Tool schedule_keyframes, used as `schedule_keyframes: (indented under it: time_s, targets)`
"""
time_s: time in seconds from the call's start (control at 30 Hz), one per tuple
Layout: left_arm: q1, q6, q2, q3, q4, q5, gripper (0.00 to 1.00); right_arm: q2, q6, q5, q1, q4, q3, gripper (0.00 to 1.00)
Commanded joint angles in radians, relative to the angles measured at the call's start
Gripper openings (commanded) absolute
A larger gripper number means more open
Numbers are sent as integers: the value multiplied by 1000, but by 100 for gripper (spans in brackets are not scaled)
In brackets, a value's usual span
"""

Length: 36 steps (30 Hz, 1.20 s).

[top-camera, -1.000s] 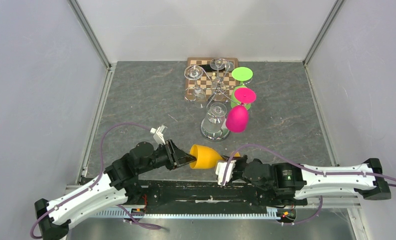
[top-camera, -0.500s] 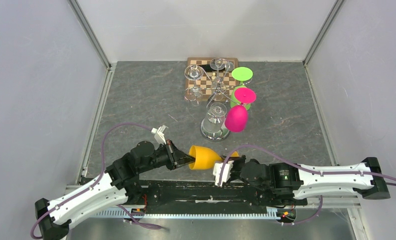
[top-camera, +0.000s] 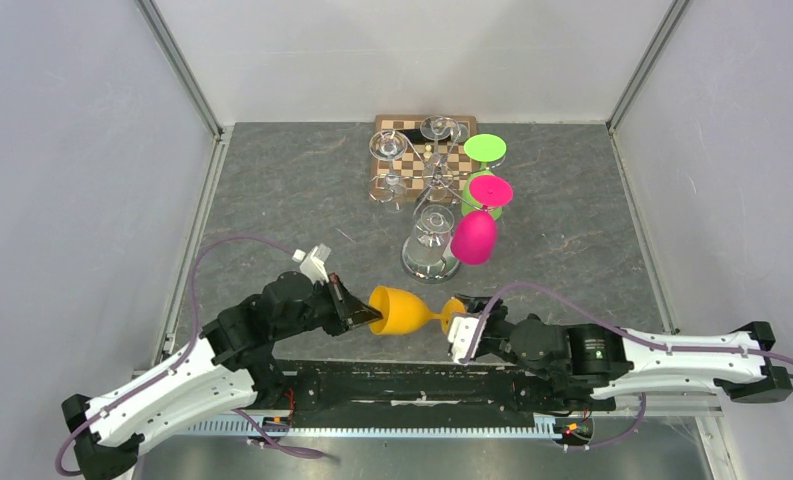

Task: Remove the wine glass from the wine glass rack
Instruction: Place the wine glass at the center of the board.

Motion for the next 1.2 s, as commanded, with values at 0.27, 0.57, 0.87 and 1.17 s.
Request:
schedule_keyframes:
  time_s: [0.27, 0.57, 0.87, 1.17]
  targets:
    - [4, 210, 93, 371, -558, -344, 2, -196, 139, 129, -1, 26, 67, 74]
    - [4, 310, 264, 609, -803, -582, 2, -87, 368, 227, -1, -104, 191, 93]
    - [219, 517, 422, 705, -741, -592, 2, 34, 450, 160, -4, -182, 306, 98]
    - [508, 701, 519, 779, -668, -469, 2, 142, 482, 102, -74, -219, 360, 98]
